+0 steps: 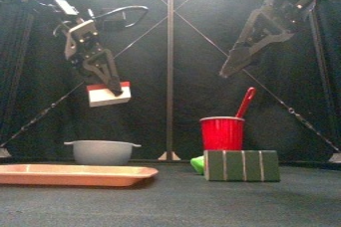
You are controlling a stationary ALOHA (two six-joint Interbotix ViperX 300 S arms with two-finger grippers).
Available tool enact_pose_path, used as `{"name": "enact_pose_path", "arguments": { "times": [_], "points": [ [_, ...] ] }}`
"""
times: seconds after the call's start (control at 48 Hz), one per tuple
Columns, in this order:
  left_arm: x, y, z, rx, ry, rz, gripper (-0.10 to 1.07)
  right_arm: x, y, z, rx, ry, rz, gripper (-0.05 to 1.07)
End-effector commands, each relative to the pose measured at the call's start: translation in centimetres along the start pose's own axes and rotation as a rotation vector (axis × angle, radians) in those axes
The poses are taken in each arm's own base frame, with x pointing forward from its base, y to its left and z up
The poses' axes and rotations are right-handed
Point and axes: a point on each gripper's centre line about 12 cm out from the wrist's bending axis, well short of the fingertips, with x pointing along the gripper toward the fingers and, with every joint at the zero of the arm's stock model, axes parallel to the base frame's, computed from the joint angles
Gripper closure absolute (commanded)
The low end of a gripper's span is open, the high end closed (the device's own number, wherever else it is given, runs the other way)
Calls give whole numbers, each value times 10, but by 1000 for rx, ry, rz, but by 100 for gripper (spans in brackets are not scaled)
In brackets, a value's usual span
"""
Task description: Place salmon sushi on plate
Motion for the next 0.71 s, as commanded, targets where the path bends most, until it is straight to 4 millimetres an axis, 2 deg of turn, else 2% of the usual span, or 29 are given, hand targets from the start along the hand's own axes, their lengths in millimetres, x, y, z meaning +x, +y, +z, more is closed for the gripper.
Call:
{"name": "enact_pose_path", "arguments": {
  "times": [0.0,0.229,0.458,0.688],
  "points": [
    [-3,-20,-3,42,-1,-50,38,-5,-1,6,15,-18,-2,12],
    [5,-45,-20,147,14,-130,38,-7,-2,10,17,-25,-9,12],
    [16,-56,-28,195,4,-198,38,-7,-2,9,16,-22,-9,12],
    [36,-63,-45,184,81,-211,38,-7,-1,9,17,-23,-7,12]
  ]
}}
